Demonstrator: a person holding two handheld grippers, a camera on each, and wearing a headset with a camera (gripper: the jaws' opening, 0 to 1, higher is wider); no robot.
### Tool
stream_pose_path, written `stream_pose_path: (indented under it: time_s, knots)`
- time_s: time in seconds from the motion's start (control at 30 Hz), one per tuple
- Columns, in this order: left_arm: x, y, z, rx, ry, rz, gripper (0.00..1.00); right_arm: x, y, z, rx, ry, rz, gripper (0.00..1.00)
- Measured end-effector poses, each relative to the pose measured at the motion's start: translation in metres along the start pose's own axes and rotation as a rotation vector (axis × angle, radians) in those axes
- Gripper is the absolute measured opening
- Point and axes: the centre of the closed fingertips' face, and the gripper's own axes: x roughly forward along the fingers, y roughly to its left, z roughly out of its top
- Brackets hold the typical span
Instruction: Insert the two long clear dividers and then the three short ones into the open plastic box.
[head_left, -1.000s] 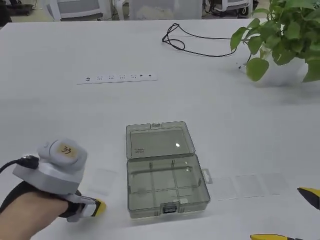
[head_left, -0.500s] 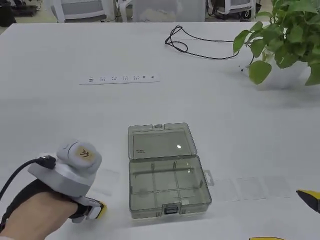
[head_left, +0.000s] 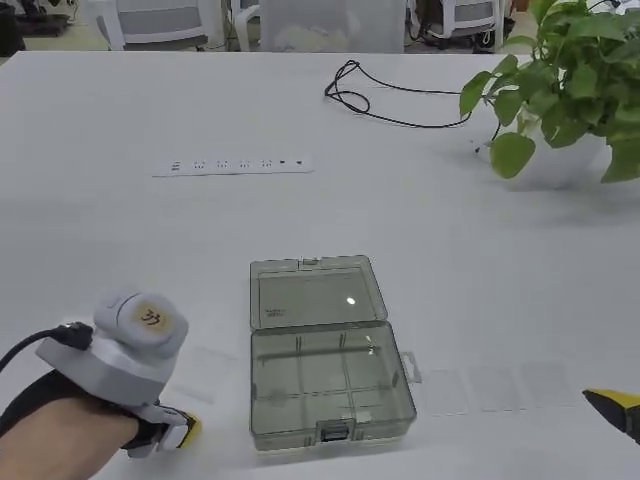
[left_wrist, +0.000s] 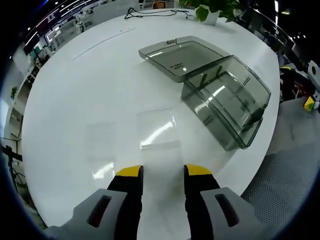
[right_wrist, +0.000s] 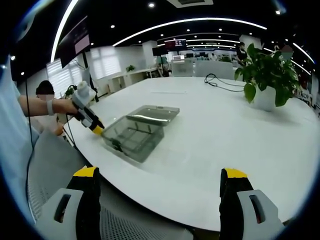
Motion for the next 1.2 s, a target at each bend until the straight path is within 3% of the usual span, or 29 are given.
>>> stream_pose_path:
  time_s: [0.4,0.63,0.87,1.03,1.2]
  knots:
    - [0.000,0.001,-0.001,-0.022,-0.021,0.000,0.30,-0.005,0.001,-0.001,0.003,0.003,0.000,1.00]
    - [-0.005,-0.004,-0.004,-0.073,-0.034,-0.004,0.30,-0.010,0.002,0.005,-0.020,0.035,0.041,1.00]
    - [-0.014,-0.008,-0.010,-0.175,-0.057,-0.005,0.30,-0.017,0.001,0.008,-0.025,0.068,0.070,1.00]
    - [-0.024,-0.011,-0.005,-0.201,-0.079,-0.011,0.30,-0.021,0.005,0.013,-0.027,0.085,0.092,1.00]
    - [-0.035,-0.009,0.005,-0.225,-0.132,-0.026,0.30,-0.020,0.000,0.019,0.002,0.064,0.074,1.00]
